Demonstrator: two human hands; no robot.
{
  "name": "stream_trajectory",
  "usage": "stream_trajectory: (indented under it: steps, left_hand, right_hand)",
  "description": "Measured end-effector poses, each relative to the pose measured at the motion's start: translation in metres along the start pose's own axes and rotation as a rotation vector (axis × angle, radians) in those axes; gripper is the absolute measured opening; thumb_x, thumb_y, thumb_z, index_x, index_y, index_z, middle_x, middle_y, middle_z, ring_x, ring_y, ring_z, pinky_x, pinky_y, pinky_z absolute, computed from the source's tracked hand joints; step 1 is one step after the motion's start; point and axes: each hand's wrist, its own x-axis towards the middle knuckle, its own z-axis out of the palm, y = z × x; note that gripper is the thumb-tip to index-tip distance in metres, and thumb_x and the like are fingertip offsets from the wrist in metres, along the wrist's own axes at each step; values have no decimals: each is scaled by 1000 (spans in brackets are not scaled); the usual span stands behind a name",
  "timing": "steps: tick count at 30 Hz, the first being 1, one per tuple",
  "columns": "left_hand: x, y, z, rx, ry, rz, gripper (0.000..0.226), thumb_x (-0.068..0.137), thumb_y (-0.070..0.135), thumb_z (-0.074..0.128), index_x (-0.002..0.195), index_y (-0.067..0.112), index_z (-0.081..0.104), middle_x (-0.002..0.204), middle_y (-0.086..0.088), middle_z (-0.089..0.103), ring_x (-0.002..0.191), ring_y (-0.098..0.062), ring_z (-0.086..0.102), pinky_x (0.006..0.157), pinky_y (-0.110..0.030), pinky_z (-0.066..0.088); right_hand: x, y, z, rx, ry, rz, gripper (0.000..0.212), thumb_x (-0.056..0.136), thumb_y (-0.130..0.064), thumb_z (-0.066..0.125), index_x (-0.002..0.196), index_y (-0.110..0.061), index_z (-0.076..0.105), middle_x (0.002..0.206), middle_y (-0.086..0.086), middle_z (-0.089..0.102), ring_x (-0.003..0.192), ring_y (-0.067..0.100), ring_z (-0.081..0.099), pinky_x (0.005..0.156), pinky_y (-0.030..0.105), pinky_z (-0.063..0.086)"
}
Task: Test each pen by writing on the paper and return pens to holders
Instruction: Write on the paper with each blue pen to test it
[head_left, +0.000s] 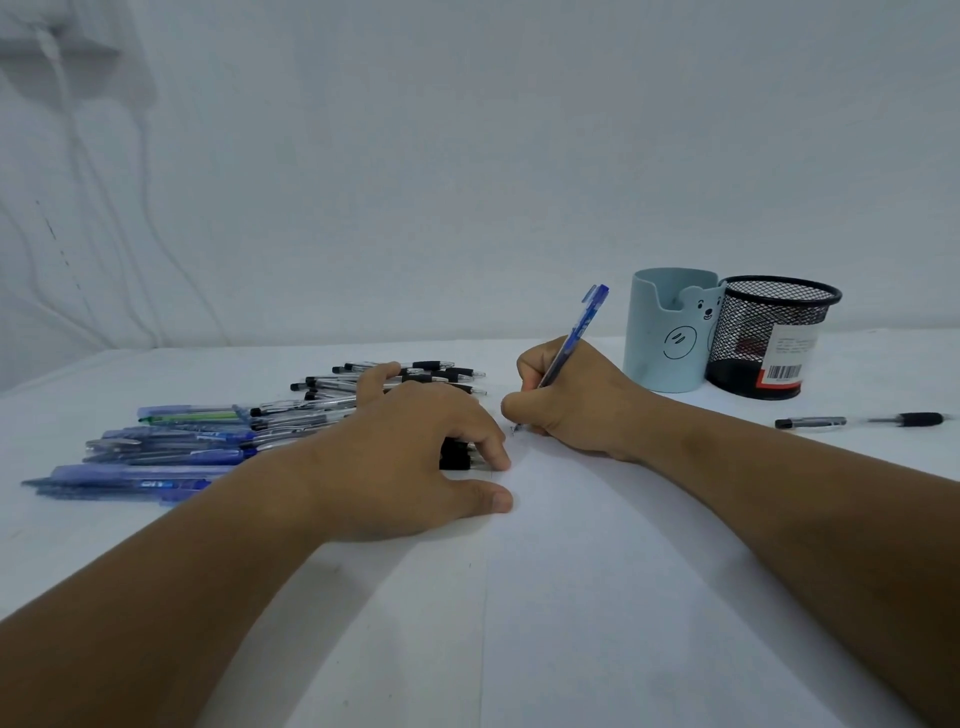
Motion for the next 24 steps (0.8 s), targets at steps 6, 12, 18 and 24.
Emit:
stream_trajectory:
  steps: [6,12,18,24]
  left_hand:
    - [0,1,0,-6,-2,-4,56,58,88,42,104,60,55,119,35,58,125,16,41,121,-40,-8]
    - [0,0,2,-26,14,-6,54,57,87,43,104,61,55,119,33,59,125,15,43,121,-40,-10]
    - [0,0,1,-26,5,-22,48,64,83,59,103,56,60,119,34,60,127,13,43,121,-39,-11]
    - [-1,-1,1,-23,-8,-33,26,76,69,69,96,53,64,119,35,59,130,17,37,122,-44,-11]
  right_hand:
    - [1,3,-1,46,9,5,32,76,-9,70,56,-15,46,49,0,49,52,15,45,57,29,38]
    - [1,2,-1,6,-15,-29,34,78,-9,70,56,-15,44,49,-4,43,49,8,41,52,23,36]
    - [1,4,-2,3,-17,-28,37,77,-9,68,54,-18,40,51,-2,40,52,14,37,54,26,33]
    - [0,3,-3,-10,-33,-30,40,76,-9,68,52,-18,38,50,-4,37,52,13,36,53,26,32]
